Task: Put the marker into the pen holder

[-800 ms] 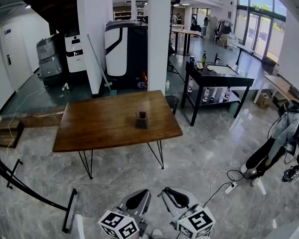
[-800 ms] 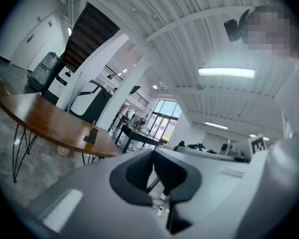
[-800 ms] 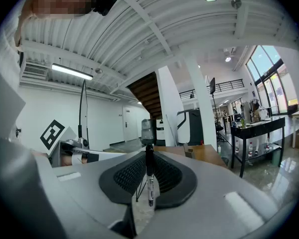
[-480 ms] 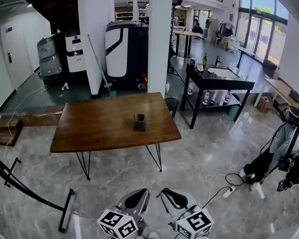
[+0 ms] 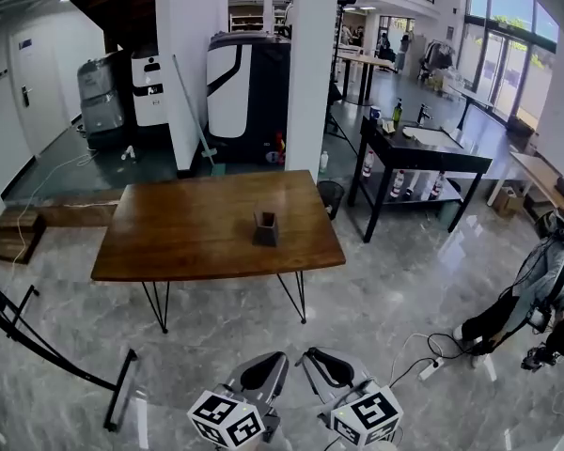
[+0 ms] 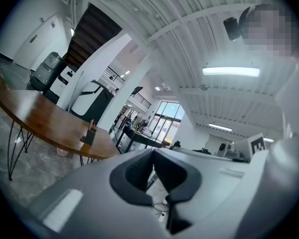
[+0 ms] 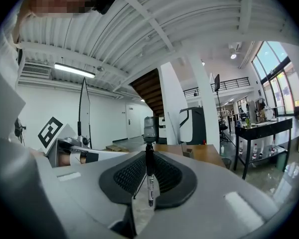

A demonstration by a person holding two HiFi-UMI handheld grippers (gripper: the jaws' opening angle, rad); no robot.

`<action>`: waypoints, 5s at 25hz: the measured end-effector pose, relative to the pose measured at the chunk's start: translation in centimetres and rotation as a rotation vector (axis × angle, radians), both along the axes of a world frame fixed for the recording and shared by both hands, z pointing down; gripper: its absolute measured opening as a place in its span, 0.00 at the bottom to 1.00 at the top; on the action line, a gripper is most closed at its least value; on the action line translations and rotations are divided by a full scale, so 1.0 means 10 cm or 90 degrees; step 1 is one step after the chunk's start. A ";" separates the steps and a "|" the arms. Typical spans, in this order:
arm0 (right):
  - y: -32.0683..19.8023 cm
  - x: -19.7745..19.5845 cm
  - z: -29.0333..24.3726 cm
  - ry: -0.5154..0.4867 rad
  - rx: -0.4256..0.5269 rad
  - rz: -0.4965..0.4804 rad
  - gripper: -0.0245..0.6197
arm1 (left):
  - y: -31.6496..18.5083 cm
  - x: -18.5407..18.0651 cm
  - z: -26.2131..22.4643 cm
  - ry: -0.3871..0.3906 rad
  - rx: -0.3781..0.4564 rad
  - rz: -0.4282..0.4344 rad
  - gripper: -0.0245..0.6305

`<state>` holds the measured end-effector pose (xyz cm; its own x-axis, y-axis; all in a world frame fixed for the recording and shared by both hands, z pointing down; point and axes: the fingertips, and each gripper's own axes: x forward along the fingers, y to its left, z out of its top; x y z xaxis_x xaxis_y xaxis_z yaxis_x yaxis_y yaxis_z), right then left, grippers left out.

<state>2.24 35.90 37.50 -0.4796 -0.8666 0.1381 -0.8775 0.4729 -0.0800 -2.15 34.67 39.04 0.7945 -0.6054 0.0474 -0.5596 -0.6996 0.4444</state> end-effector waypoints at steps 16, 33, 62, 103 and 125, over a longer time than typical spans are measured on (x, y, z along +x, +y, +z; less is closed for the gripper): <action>-1.32 0.04 0.00 0.005 0.003 0.000 0.10 | -1.36 0.05 0.00 -0.001 0.000 0.009 0.05; -3.14 0.13 0.00 0.027 -0.002 0.035 0.10 | -3.19 0.16 0.05 0.002 -0.018 0.048 0.05; -4.50 0.43 0.22 0.019 -0.055 -0.032 0.10 | -4.54 0.21 0.31 -0.015 -0.078 -0.046 0.05; -5.34 0.23 0.83 0.025 -0.136 -0.112 0.10 | -4.98 0.02 0.78 -0.001 -0.168 -0.115 0.05; -5.55 0.10 1.49 0.038 -0.195 -0.118 0.10 | -4.97 -0.09 1.26 0.000 -0.231 -0.129 0.05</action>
